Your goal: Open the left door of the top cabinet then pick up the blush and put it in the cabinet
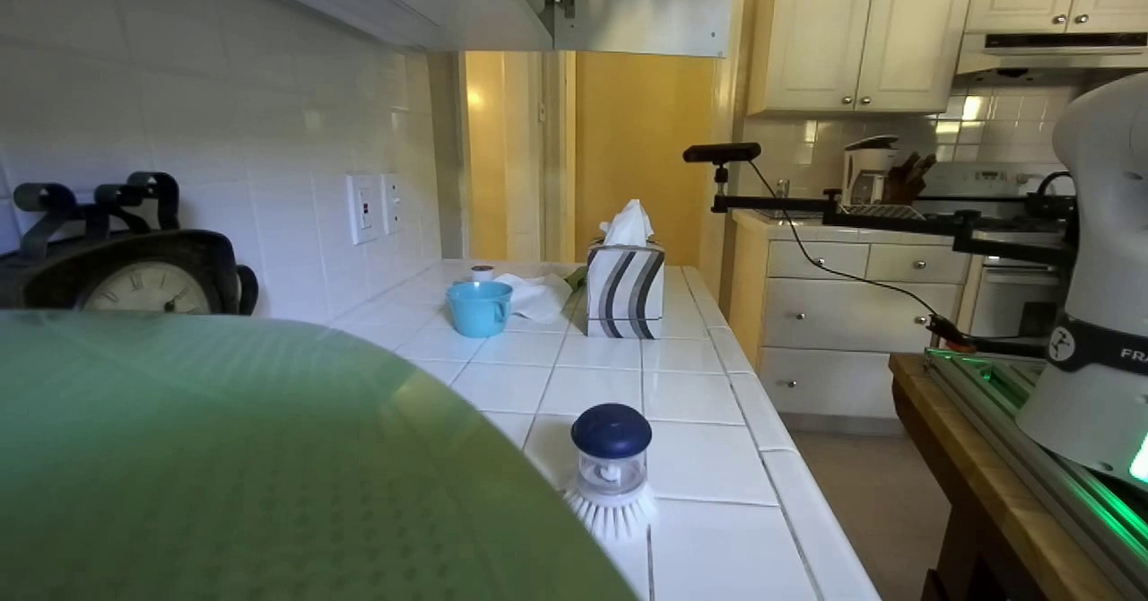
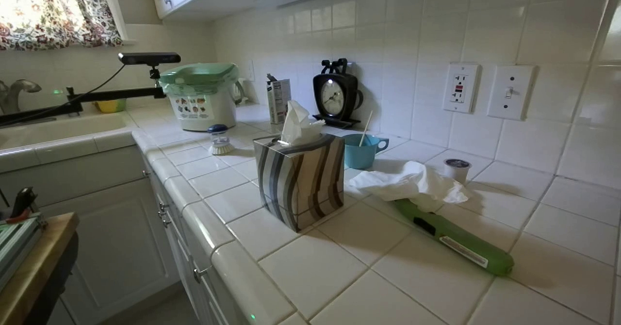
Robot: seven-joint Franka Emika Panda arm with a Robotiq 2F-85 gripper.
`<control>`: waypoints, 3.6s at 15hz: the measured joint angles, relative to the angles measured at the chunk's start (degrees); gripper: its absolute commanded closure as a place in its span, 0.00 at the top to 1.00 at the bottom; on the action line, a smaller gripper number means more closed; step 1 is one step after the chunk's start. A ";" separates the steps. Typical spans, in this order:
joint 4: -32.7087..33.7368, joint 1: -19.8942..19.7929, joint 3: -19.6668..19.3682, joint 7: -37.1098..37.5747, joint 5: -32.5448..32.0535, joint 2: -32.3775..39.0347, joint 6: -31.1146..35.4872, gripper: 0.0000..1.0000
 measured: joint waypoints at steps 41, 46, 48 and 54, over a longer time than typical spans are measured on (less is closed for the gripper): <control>11.76 1.82 3.68 11.75 -10.32 3.51 -27.42 1.00; 5.54 0.29 -0.02 8.17 -21.25 9.63 -10.59 1.00; 3.40 0.09 -1.95 6.30 -23.13 13.68 -2.89 1.00; 2.32 -0.59 -5.89 0.25 -23.20 21.39 3.57 1.00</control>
